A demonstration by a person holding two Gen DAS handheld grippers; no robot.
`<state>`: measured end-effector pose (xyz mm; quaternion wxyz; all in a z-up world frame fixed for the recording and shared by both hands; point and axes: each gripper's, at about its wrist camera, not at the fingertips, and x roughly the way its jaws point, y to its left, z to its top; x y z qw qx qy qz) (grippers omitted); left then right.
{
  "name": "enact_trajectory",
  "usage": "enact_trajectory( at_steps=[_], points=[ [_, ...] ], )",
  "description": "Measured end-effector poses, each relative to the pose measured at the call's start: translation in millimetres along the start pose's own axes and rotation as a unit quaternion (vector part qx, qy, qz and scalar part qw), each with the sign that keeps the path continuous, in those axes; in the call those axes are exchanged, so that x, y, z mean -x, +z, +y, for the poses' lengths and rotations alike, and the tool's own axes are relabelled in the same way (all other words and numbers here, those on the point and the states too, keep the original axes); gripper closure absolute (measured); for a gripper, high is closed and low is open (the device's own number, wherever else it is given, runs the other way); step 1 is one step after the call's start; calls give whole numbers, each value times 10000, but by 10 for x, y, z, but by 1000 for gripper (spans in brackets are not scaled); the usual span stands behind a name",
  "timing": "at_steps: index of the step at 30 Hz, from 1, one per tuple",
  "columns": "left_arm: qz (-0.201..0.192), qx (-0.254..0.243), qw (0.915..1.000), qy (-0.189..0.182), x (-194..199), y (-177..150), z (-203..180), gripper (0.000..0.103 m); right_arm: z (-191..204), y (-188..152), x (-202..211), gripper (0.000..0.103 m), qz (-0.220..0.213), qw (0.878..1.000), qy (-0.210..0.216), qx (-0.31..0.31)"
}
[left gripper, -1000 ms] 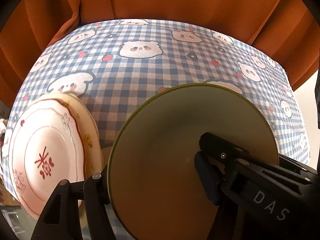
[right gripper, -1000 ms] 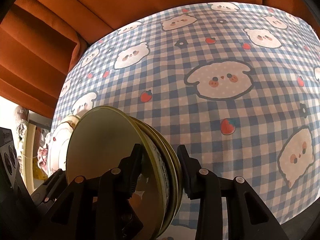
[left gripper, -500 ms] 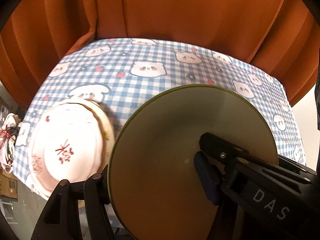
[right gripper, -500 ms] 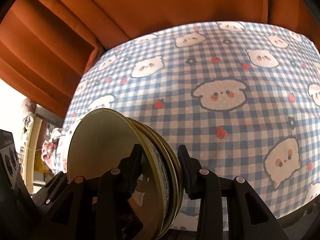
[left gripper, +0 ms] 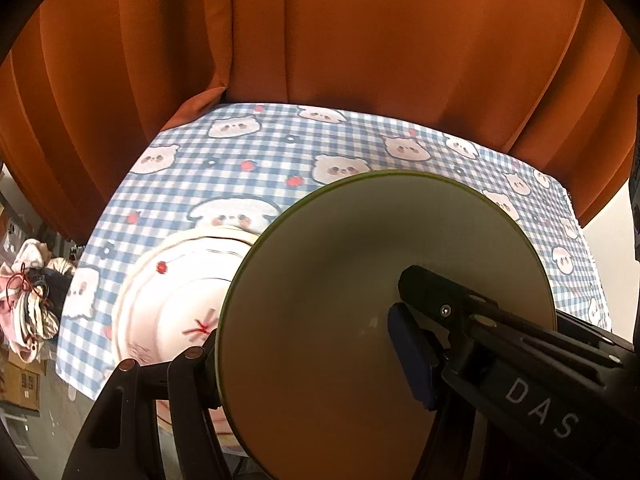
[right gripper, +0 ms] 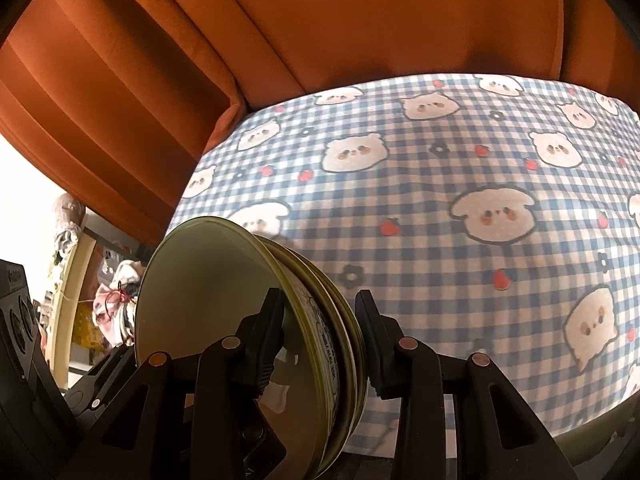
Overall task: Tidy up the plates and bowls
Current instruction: 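Lift the nested bowls with both grippers toward the plate stack, then lower the nested bowls onto the red-rimmed plate with both grippers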
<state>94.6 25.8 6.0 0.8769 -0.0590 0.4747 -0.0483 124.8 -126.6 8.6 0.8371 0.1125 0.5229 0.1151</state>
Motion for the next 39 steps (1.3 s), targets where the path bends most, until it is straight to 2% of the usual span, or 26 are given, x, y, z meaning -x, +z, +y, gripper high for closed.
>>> enact_trajectory(
  at_steps=[11, 20, 34, 39],
  points=[
    [128, -23, 9999, -112, -33, 80, 636, 35, 633, -10, -316, 62, 46, 9998, -146, -88],
    [394, -96, 9990, -180, -173, 95, 1027, 35, 921, -83, -612, 62, 220, 9992, -223, -249],
    [790, -274, 9959, -331, -430, 125, 1218, 35, 1005, -87, -927, 62, 449, 9966, -409, -559],
    [718, -465, 9958, -312, -449, 132, 1186, 37, 983, -103, -979, 63, 448, 9959, -517, -589]
  ],
)
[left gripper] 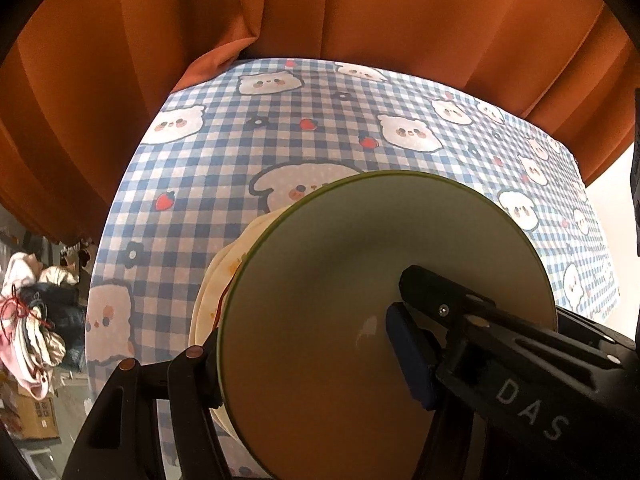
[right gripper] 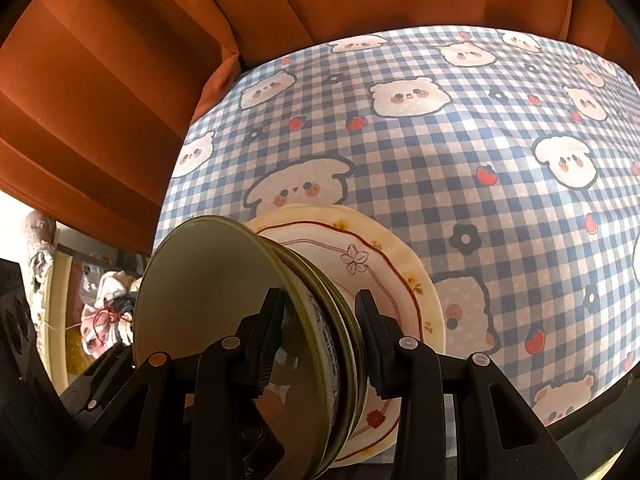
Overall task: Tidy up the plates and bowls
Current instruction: 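Lower the nested bowls onto the red-rimmed plate with both grippers, then open both grippers to release the bowls on the plates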
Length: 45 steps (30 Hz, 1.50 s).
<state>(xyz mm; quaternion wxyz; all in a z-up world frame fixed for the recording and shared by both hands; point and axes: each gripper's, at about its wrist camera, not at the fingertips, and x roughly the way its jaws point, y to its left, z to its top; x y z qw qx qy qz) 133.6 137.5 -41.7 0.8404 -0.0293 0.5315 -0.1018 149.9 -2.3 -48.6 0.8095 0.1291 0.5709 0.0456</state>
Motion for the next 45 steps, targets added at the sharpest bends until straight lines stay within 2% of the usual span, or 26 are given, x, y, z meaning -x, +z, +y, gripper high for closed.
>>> enact_trajectory(
  at_steps=[6, 15, 21, 23, 28, 32, 40, 45],
  points=[
    [-110, -235, 9996, 93, -7, 11, -53, 38, -58, 7, -52, 61, -31, 9999, -93, -104],
    [-22, -69, 10000, 59, -18, -16, 24, 33, -30, -5, -55, 57, -50, 9996, -260, -89],
    [-122, 60, 9996, 248, 34, -82, 92, 26, -16, -68, -5, 43, -37, 9988, -480, 35],
    [-235, 104, 9992, 313, 92, -96, 107, 24, -9, -80, 32, 37, -66, 9988, -478, 89],
    [-570, 191, 9966, 565, 256, -149, 84, 19, 37, -107, 166, 35, -245, 9984, -368, 343],
    [-872, 301, 9929, 754, 426, -229, 27, 19, 25, -154, 309, 35, -440, 9973, -177, 560],
    [-1724, 405, 9772, 1168, 782, -440, -183, 19, -126, -326, 760, 34, -1103, 9900, 79, 880],
    [-2044, 564, 9704, 1160, 927, -671, -328, 15, -459, -494, 1018, 30, -1410, 9868, 19, 802]
  ],
)
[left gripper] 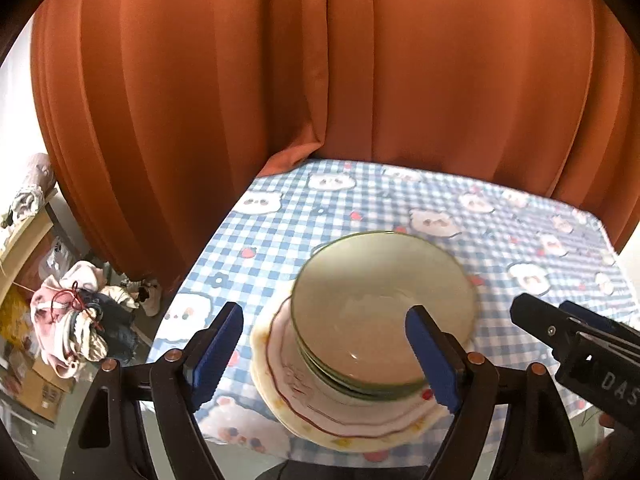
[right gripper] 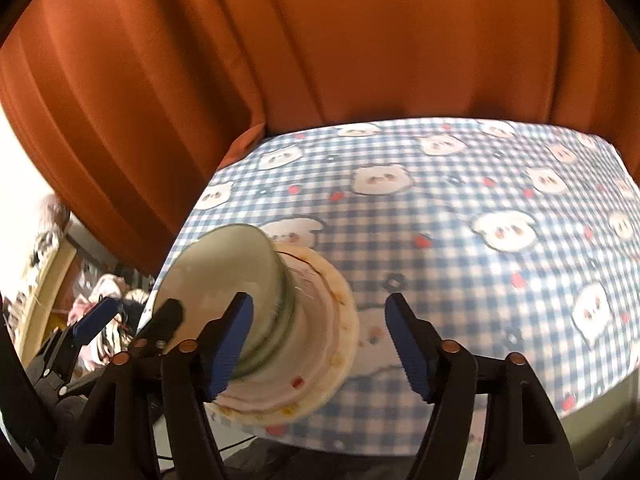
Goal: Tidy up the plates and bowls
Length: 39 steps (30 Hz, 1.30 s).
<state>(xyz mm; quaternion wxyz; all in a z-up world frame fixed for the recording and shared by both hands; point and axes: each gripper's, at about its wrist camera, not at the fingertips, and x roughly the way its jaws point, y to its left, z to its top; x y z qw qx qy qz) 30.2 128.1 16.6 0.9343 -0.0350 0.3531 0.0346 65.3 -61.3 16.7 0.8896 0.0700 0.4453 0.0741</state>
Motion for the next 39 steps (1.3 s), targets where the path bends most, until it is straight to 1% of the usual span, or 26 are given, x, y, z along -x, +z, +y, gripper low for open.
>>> enact_trajectory(
  at_steps=[2, 6, 8, 12, 14, 19, 23, 26, 32, 39],
  points=[
    [-108, 0, 9999, 90, 83, -92, -79, 11, -145, -85, 107, 28, -132, 9999, -76, -5],
    [-275, 24, 9996, 65, 215, -303, -214, 5, -374, -269, 250, 28, -304, 9993, -195, 89],
    [-314, -13, 9995, 44, 267, -421, -312, 4, -511, -397, 356, 28, -466, 9983, -319, 168],
    [-306, -105, 9995, -37, 347, -622, -484, 4, -722, -595, 492, 28, -627, 9968, -446, 207],
    [-308, -136, 9994, -90, 402, -714, -559, 3, -808, -678, 541, 21, -658, 9962, -542, 194],
    [-301, -125, 9994, -131, 530, -872, -716, 3, -985, -901, 688, 20, -783, 9943, -687, 210],
    [-330, -199, 9991, -153, 625, -962, -809, 0, -1076, -1049, 766, 20, -734, 9943, -735, 235],
    [-313, -222, 9991, -169, 655, -995, -854, 0, -1124, -1114, 819, 19, -762, 9942, -733, 203],
    [-365, -250, 9988, -215, 702, -1025, -893, 0, -1170, -1157, 922, 16, -894, 9927, -796, 158],
    [-435, -218, 9987, -181, 736, -1010, -887, 0, -1158, -1158, 977, 15, -956, 9918, -824, 184]
  ],
)
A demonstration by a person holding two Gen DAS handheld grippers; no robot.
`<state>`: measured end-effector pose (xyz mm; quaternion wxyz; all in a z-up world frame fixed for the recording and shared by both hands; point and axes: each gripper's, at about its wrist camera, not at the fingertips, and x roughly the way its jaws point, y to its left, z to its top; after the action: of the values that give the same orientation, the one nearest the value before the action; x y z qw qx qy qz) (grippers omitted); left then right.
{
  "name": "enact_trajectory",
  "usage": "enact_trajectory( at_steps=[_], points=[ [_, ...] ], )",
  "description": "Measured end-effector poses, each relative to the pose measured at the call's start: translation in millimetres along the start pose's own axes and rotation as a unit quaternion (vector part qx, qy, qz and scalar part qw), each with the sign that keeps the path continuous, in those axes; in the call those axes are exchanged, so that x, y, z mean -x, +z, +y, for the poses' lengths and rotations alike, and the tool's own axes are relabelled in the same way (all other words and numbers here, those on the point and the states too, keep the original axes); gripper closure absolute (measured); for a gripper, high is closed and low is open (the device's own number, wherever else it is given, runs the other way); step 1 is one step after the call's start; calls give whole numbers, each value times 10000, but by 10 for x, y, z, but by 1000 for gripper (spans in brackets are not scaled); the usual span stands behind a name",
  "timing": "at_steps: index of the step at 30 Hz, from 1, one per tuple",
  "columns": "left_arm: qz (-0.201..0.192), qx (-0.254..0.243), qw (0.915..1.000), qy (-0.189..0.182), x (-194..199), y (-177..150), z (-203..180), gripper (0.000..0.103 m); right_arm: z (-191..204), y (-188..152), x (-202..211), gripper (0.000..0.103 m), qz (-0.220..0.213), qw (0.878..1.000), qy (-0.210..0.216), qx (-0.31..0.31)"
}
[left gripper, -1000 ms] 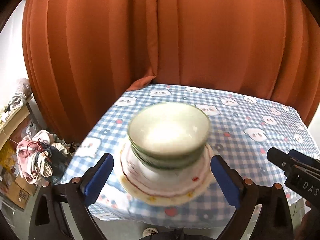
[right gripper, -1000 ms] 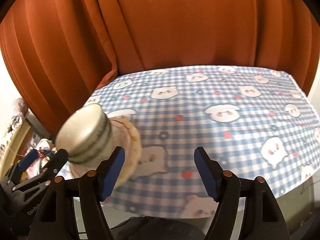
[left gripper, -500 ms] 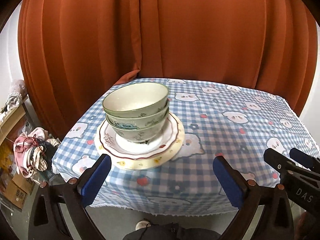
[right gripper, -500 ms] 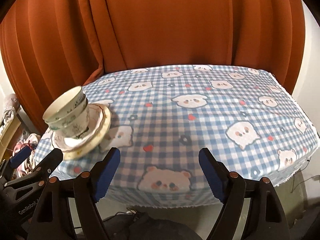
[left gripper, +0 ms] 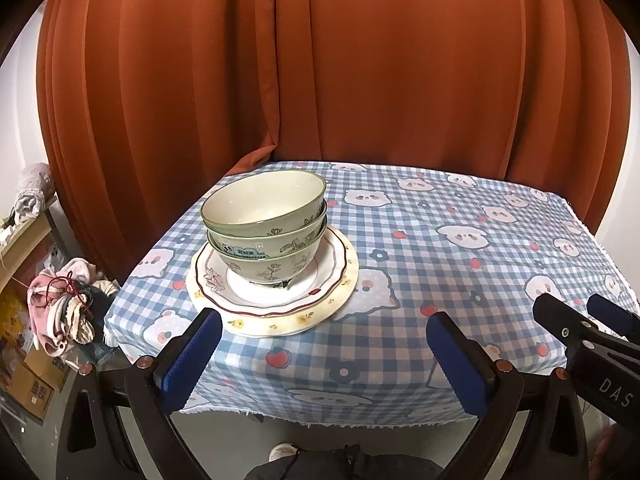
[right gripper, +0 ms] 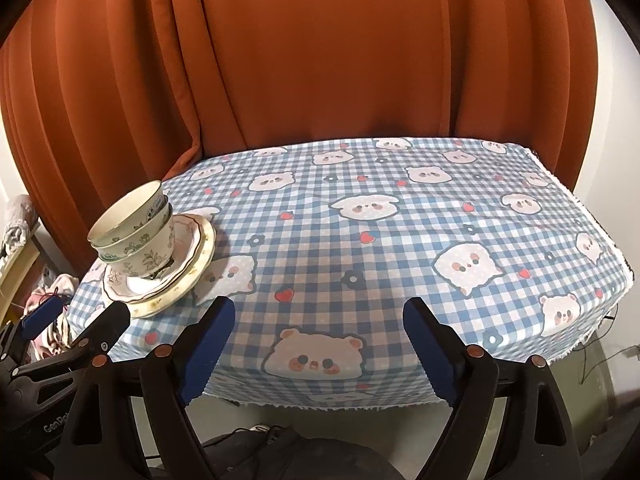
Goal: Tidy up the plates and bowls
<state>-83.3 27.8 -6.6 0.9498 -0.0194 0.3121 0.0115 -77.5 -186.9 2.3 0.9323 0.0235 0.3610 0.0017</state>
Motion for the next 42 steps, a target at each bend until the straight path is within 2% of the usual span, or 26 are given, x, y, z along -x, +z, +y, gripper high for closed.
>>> enact_trajectory(
  at_steps=[7, 16, 42],
  points=[
    [-10, -34, 10000, 68, -12, 24, -11, 0, 11, 14, 4, 13, -40, 10000, -24, 16],
    [-30, -126, 9999, -41, -36, 50, -38, 0, 8, 34, 9, 9, -87, 9998, -155, 6],
    [-21, -149, 9999, -55, -86, 92, -50, 0, -31, 65, -39, 6, -83, 9997, -213, -38]
  ],
)
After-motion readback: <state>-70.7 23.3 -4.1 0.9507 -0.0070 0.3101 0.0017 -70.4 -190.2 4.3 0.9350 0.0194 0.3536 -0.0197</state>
